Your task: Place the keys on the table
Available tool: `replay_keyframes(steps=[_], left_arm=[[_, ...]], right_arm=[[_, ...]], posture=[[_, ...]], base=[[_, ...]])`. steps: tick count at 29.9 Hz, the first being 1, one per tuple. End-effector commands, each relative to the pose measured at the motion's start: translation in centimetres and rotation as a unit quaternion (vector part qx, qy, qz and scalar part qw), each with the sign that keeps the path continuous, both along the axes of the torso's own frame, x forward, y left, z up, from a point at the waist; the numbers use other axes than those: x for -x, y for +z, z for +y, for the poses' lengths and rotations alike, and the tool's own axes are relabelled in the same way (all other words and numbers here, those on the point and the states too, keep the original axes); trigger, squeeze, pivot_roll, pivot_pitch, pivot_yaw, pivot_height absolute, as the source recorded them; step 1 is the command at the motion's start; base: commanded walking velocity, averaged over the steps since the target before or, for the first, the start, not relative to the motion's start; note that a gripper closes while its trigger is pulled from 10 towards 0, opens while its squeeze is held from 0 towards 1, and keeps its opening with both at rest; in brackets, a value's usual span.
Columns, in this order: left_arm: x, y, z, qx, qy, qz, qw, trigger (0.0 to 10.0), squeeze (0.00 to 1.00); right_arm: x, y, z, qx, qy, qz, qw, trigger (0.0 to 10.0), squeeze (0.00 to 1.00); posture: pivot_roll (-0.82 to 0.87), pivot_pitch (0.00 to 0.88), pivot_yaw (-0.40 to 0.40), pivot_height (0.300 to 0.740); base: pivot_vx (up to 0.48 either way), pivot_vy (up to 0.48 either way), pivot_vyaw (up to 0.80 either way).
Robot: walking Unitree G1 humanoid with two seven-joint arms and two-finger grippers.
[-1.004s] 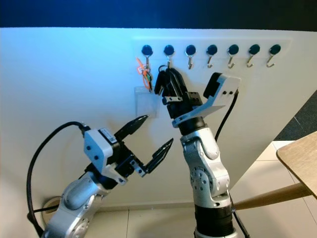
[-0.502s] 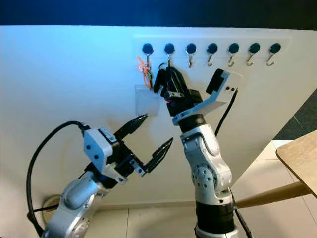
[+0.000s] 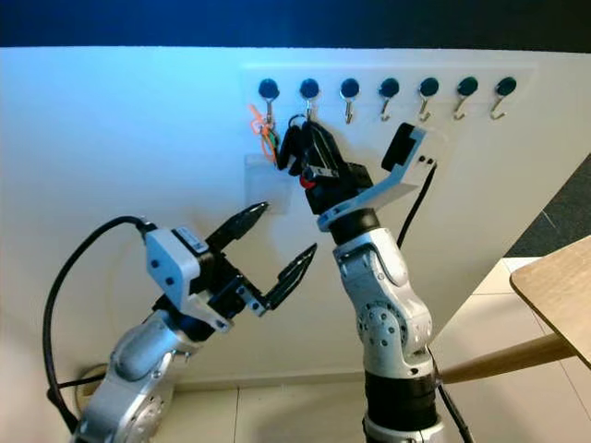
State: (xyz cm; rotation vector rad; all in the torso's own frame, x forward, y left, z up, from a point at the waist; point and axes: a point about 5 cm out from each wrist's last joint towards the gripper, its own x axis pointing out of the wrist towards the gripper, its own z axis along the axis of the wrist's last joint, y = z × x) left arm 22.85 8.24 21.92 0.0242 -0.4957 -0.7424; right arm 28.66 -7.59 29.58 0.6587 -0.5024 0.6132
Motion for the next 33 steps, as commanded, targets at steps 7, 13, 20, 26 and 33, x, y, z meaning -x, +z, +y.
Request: replay_keyframes(steps=[7, 13, 20, 26, 33], left_arm=[[-0.3, 0.1, 0.1, 0.006, 0.008, 0.002, 1.000, 10.0, 0.00], [-0.3, 0.2, 0.2, 0.006, 0.011, 0.002, 1.000, 10.0, 0.00], [-0.3, 0.1, 0.3, 0.005, 0.013, 0.002, 1.000, 10.0, 0.00], [-0.3, 0.0, 0.2, -0.001, 0.009, 0.005, 1.000, 10.0, 0.00], [-0.2, 0.0, 0.2, -0.003, 0.010, 0.006, 1.000, 10.0, 0.00]], right_arm=[[1.6, 3.7, 1.5, -0.013, 0.045, -0.087, 0.995, 10.0, 0.00], [1.5, 3.8, 1.4, -0.011, 0.043, -0.089, 0.995, 10.0, 0.00], [1.5, 4.0, 1.5, -0.003, 0.043, -0.098, 0.994, 10.0, 0.00], [1.0, 3.4, 1.7, 0.022, 0.036, -0.080, 0.996, 10.0, 0.00], [0.6, 2.6, 1.6, 0.037, 0.027, -0.060, 0.997, 10.0, 0.00]], posture=[[0.06, 0.114, -0.025, 0.740], [0.06, 0.117, -0.027, 0.740], [0.06, 0.119, -0.026, 0.740], [0.06, 0.123, -0.026, 0.740], [0.07, 0.131, -0.027, 0.740]], base=[[0.000, 0.000, 0.00], [0.000, 0.000, 0.00], [0.000, 0.000, 0.00], [0.000, 0.000, 0.00], [0.000, 0.000, 0.00]])
